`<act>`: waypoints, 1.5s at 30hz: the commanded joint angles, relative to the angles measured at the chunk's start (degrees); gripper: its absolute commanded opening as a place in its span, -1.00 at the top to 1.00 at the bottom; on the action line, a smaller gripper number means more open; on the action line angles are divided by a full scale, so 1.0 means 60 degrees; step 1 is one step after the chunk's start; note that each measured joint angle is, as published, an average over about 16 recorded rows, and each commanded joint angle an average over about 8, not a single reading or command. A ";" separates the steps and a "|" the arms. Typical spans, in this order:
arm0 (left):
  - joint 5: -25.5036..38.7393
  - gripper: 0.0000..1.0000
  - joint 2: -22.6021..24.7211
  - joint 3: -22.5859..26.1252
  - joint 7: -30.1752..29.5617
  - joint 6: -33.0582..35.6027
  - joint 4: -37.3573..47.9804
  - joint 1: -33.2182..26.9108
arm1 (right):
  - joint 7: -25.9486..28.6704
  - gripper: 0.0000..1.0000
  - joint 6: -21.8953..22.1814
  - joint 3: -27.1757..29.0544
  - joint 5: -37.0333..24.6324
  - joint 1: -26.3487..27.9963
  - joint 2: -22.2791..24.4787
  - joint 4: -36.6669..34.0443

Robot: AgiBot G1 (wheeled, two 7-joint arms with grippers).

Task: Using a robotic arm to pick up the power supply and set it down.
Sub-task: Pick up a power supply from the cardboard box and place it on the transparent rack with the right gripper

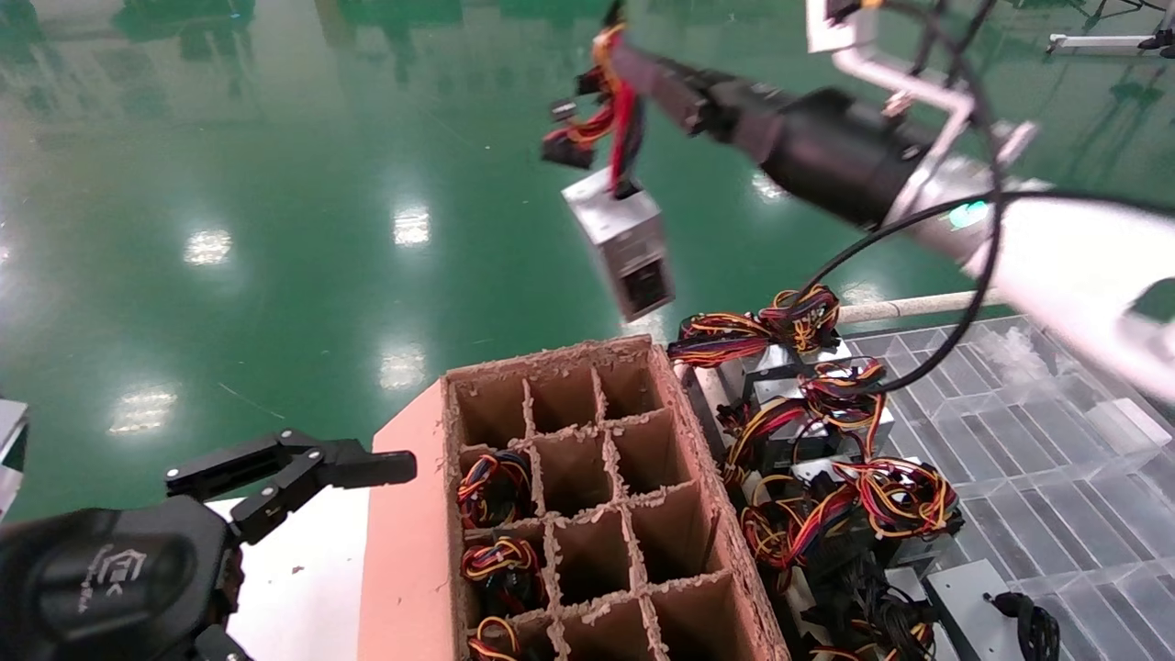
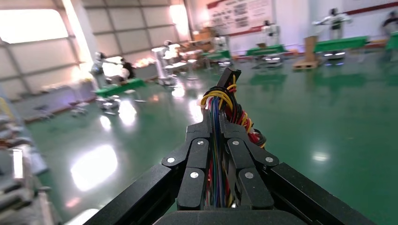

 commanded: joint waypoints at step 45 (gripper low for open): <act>-0.0002 -1.00 -0.0001 0.0003 0.0001 -0.0001 0.0000 -0.0001 | -0.1698 1.00 0.1448 -0.0677 -0.1041 0.1445 0.2273 -0.1743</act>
